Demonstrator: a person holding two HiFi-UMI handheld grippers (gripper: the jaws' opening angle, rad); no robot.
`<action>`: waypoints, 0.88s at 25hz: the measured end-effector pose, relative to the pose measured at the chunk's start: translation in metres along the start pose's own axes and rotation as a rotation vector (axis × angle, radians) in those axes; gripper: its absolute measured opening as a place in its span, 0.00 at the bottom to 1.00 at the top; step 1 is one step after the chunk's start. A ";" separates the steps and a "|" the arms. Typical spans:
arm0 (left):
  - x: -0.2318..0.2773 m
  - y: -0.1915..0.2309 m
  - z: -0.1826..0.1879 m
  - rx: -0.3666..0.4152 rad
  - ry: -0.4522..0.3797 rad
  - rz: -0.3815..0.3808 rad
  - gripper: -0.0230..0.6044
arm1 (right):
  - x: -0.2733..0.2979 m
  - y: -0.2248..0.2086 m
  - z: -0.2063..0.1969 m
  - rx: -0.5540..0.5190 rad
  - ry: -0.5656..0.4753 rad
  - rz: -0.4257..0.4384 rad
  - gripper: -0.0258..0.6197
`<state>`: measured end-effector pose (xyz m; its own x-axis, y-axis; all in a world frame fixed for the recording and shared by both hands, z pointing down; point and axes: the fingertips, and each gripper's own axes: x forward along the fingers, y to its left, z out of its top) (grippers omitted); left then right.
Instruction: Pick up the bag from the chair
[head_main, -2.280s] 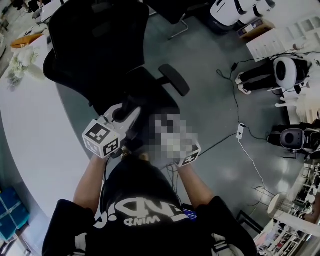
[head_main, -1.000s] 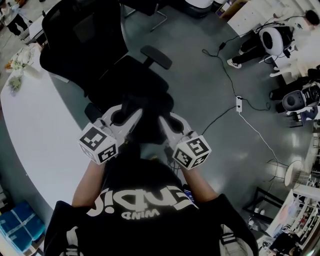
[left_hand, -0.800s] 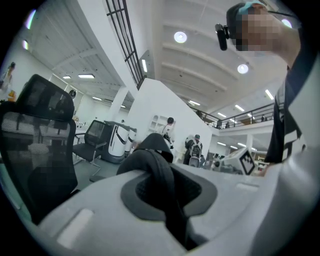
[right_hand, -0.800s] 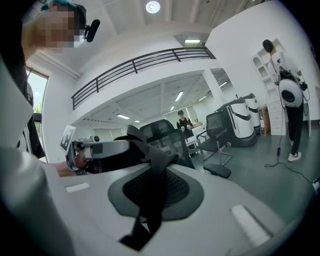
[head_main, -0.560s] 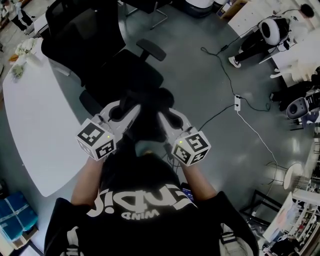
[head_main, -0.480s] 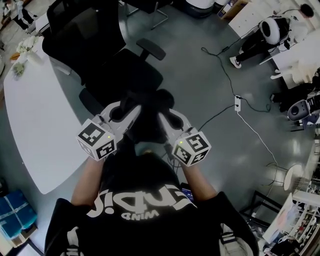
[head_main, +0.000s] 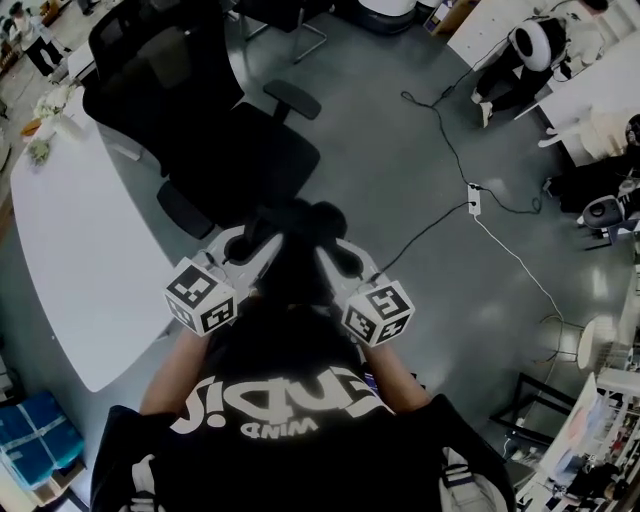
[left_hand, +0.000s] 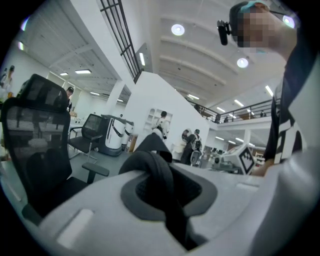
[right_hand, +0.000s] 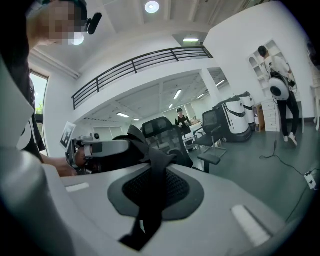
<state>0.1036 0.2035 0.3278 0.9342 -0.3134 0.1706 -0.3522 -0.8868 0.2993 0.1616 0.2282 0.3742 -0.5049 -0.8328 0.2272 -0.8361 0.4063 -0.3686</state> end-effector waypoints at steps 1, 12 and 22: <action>-0.002 0.000 -0.003 0.003 0.003 -0.009 0.09 | 0.000 0.001 -0.003 0.006 -0.001 -0.005 0.09; -0.009 0.002 -0.016 0.014 0.007 -0.057 0.09 | 0.009 -0.001 -0.017 0.052 -0.013 -0.045 0.09; -0.009 0.012 -0.014 0.006 -0.005 -0.043 0.09 | 0.019 -0.003 -0.016 0.048 -0.008 -0.063 0.09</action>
<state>0.0899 0.2003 0.3435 0.9487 -0.2766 0.1530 -0.3113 -0.9015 0.3005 0.1506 0.2169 0.3940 -0.4495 -0.8592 0.2444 -0.8549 0.3344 -0.3965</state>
